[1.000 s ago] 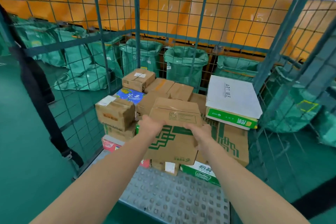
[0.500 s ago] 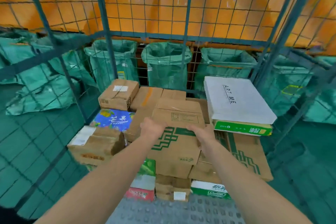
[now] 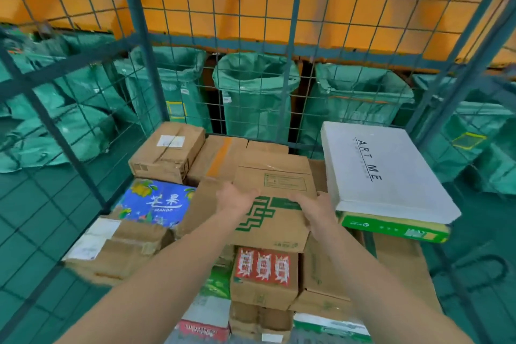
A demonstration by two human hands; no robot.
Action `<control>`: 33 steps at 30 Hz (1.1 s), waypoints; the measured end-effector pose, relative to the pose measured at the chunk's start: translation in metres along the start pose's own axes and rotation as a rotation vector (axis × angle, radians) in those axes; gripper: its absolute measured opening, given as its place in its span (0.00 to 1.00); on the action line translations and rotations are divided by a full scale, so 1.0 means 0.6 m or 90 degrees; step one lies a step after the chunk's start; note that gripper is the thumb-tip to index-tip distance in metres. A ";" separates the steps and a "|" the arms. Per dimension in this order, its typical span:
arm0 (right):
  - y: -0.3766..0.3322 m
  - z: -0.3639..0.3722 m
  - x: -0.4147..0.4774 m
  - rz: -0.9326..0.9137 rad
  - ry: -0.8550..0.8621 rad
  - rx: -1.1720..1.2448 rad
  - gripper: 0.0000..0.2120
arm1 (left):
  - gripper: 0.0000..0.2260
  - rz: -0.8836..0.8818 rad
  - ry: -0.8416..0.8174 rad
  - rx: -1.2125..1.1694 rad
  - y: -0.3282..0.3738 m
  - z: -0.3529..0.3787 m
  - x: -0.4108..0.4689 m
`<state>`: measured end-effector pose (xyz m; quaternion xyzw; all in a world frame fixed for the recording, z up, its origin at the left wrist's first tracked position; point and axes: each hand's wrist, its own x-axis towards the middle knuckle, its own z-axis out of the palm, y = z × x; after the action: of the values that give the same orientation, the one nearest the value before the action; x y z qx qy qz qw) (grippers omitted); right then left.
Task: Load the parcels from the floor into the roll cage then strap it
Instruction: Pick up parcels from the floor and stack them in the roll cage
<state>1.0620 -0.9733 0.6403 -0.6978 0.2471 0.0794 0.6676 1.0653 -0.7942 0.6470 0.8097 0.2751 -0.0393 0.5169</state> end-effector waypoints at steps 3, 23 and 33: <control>-0.034 0.020 0.043 -0.006 -0.015 0.000 0.52 | 0.32 0.012 0.016 -0.016 0.030 0.002 0.046; -0.170 0.375 0.225 -0.094 -0.008 0.008 0.29 | 0.26 0.100 0.094 -0.126 0.098 -0.217 0.354; -0.197 0.614 0.302 -0.075 -0.024 -0.032 0.34 | 0.25 0.100 0.111 -0.050 0.077 -0.367 0.549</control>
<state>1.3531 -0.6604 0.6304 -0.7260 0.1906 0.0591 0.6581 1.3175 -0.4866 0.6719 0.8080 0.2561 0.0830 0.5240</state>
